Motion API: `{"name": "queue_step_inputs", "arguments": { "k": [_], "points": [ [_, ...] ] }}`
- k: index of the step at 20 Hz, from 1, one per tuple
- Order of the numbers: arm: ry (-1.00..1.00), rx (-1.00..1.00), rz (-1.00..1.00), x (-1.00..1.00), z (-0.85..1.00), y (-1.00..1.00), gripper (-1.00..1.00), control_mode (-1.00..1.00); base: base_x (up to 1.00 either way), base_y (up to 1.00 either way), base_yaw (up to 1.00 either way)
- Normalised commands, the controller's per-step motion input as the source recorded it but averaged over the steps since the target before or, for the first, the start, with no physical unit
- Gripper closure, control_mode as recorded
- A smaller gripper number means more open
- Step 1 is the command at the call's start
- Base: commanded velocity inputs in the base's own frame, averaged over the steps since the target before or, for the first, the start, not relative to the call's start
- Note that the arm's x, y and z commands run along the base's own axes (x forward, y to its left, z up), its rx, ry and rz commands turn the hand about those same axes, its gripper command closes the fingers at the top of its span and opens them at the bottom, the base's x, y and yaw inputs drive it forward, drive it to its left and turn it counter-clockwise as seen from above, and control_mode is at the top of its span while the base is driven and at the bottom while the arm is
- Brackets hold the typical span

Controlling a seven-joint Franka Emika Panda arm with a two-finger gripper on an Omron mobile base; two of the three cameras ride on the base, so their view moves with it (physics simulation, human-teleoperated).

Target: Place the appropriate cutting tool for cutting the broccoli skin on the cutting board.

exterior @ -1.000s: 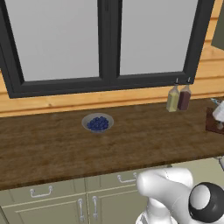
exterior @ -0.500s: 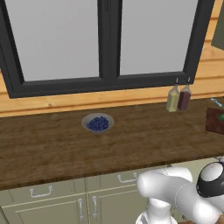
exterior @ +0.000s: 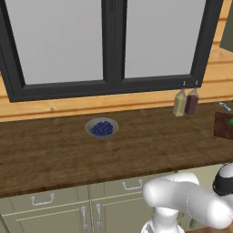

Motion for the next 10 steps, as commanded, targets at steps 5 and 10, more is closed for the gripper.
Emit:
{"name": "queue_step_inputs", "arguments": {
  "k": [5,10],
  "points": [
    [0.00,-0.01,0.00,0.10,-0.39,-0.27,-1.00,-1.00,0.00,0.00,0.00],
    [0.00,-0.05,0.00,0.30,-0.43,-0.11,-1.00,-1.00,0.00,0.00,0.00]
  ]
}}
